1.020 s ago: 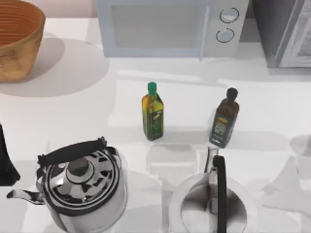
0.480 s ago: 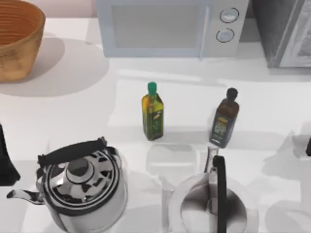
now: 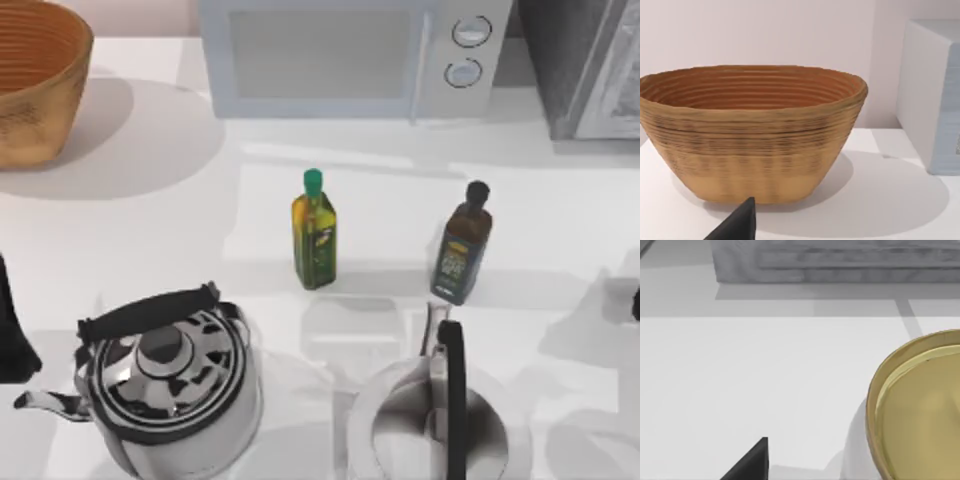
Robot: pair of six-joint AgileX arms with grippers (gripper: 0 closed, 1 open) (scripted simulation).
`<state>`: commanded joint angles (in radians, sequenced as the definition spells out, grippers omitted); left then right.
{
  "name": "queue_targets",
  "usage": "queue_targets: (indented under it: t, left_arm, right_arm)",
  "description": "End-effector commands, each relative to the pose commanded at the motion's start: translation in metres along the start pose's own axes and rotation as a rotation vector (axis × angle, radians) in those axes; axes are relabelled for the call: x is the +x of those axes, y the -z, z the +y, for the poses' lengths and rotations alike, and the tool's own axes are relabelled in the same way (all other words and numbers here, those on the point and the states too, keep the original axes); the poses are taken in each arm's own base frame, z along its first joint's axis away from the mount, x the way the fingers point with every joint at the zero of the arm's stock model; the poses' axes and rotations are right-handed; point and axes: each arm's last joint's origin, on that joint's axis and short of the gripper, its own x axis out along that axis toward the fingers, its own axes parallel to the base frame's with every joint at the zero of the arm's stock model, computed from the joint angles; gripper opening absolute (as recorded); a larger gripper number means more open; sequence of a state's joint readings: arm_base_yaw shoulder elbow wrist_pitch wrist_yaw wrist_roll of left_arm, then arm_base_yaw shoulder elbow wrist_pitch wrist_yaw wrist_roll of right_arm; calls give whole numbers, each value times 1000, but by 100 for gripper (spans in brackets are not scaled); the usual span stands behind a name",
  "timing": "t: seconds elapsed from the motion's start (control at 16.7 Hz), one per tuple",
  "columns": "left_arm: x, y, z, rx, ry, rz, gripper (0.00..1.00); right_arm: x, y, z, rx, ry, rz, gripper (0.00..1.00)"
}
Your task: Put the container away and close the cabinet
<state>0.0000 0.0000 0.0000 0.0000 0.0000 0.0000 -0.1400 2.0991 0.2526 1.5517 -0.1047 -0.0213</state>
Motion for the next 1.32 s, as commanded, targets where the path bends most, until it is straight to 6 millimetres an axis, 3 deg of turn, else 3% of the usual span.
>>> queue_targets:
  t: [0.6,1.32]
  left_arm:
    - [0,0,0,0,0,0,100]
    - [0,0,0,0,0,0,100]
  right_arm:
    - [0,0,0,0,0,0,2]
    - [1,-6,-1,1,4,-9,0]
